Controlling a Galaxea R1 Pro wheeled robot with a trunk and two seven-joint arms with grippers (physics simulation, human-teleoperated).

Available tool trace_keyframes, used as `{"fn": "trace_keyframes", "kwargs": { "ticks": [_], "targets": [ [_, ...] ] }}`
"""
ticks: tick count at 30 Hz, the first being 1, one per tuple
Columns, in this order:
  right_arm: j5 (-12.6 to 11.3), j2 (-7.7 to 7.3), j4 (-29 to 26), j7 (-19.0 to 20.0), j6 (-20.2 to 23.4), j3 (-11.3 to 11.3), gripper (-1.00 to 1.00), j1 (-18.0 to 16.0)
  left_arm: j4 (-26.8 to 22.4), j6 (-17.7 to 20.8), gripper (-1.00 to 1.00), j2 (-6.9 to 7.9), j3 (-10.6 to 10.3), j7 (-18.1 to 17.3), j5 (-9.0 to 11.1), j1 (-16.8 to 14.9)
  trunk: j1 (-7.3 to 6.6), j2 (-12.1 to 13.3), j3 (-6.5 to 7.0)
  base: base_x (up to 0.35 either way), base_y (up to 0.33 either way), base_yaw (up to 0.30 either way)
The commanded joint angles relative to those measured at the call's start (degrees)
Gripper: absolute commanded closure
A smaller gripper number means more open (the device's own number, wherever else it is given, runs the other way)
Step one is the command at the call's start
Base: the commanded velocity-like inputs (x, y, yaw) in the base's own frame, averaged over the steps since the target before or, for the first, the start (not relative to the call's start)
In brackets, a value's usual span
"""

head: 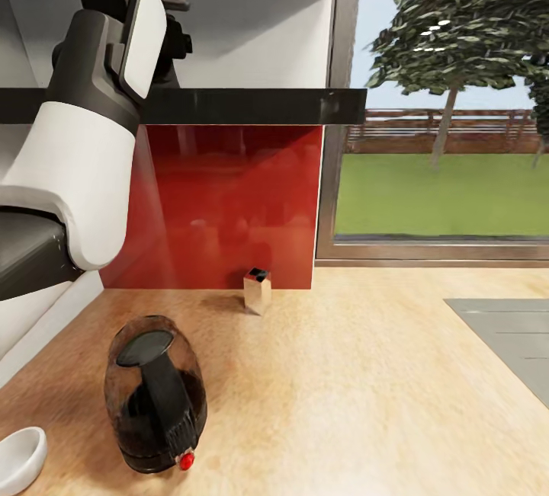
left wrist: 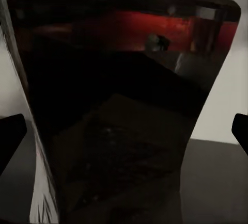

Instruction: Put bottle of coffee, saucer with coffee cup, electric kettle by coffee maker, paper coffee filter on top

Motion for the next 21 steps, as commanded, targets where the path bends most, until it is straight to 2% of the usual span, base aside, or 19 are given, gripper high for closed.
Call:
{"fn": "trace_keyframes", "kwargs": {
  "ticks": [1,15,16,21],
  "targets": [
    [-0.14,-0.02,0.18,-0.02,-0.32,0.12,-1.00,-0.09,0.25,0.12,-1.00,0.03,-0.14,0.54,0.59,-0.05,0.01,-0.05,-0.07,0.022,0.000,0.000],
    [-0.14,-0.02,0.18,-0.01,-0.27,0.12,-1.00,-0.09,1.31,0.10,-1.00,0.48,-0.07,0.54,0.59,-0.05,0.01,-0.05,-0.07,0.003,0.000,0.000],
    [-0.14,-0.02,0.18,-0.01,-0.28,0.12,-1.00,-0.09,1.32,0.11,1.00,0.51,-0.06,0.54,0.59,-0.05,0.01,-0.05,-0.07,0.000,0.000,0.000],
    [-0.14,-0.02,0.18,-0.02,-0.30,0.12,-1.00,-0.09,1.27,0.12,1.00,0.54,-0.06,0.54,0.59,-0.05,0.01,-0.05,-0.07,0.000,0.000,0.000]
  ]
}}
